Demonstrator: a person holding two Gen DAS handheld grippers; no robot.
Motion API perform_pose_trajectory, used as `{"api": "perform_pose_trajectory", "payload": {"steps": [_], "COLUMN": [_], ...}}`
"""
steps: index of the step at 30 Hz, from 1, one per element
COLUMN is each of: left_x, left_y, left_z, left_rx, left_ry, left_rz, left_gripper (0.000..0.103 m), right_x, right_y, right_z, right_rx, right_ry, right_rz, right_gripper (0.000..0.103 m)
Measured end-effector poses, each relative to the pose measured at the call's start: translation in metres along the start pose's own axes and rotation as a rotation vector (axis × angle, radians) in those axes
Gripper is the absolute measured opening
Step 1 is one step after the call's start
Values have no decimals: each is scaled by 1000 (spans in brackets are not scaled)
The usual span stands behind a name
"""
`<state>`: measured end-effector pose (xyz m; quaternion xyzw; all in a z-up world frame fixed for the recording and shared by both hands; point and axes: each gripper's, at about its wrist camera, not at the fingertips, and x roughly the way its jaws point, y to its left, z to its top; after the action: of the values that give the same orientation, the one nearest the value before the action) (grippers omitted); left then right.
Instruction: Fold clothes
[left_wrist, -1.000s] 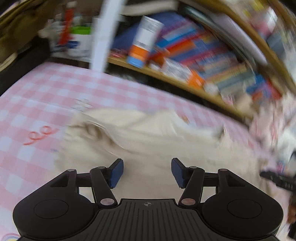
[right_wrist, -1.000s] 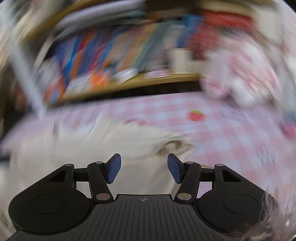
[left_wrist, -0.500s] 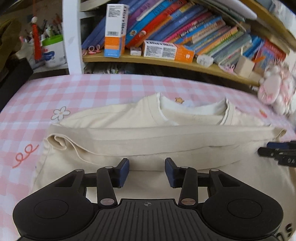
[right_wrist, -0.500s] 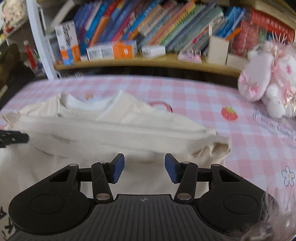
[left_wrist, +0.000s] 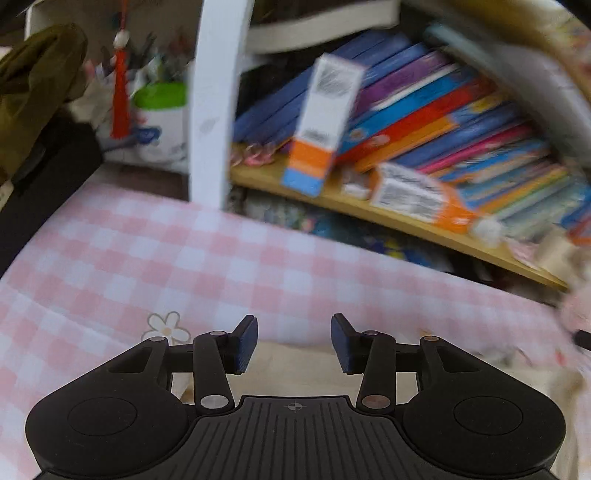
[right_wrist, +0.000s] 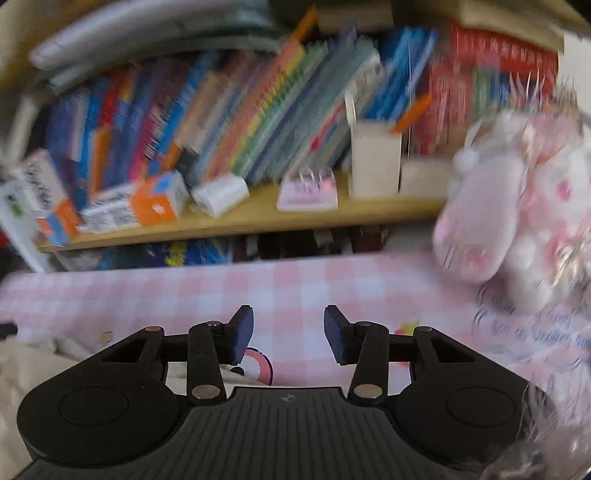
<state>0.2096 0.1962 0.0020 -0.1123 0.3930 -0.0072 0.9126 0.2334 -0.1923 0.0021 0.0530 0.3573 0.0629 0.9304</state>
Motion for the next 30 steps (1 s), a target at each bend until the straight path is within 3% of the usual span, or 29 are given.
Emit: {"api": "perform_pose_trajectory", "payload": {"steps": [2, 5, 9, 15, 20, 21, 22, 23, 26, 28, 30], "left_x": [-16, -33, -39, -31, -21, -18, -12, -6, 9, 18, 25], "left_y": [-2, -9, -1, 26, 51, 54, 57, 61, 81, 96, 107], "left_z": [-17, -50, -75, -73, -63, -60, -56, -53, -45, -41, -39], "left_rx": [58, 128, 22, -242, -382, -399, -422, -455, -657, -811, -913], "left_ry": [6, 51, 112, 143, 137, 134, 131, 128, 49, -19, -27], "left_rz": [-57, -77, -83, -86, -101, -112, -139, -177, -210, -216, -214], "left_gripper": [43, 43, 43, 43, 40, 39, 22, 0, 0, 0, 11], "right_x": [-19, -38, -42, -30, -17, -15, -12, -9, -3, 1, 5], "right_y": [-4, -5, -6, -17, -35, -38, -41, -44, -63, -80, -91], "right_z": [-19, -53, -88, -89, -79, -77, -75, -72, -58, -46, -38], "right_rx": [-69, -170, -211, 10, 245, 280, 305, 335, 507, 664, 741], "right_ry": [-3, 25, 76, 114, 161, 169, 181, 186, 137, 57, -6], "right_rz": [5, -1, 5, 56, 69, 76, 85, 101, 196, 229, 199], "right_gripper": [41, 41, 41, 40, 26, 18, 7, 5, 3, 2, 2]}}
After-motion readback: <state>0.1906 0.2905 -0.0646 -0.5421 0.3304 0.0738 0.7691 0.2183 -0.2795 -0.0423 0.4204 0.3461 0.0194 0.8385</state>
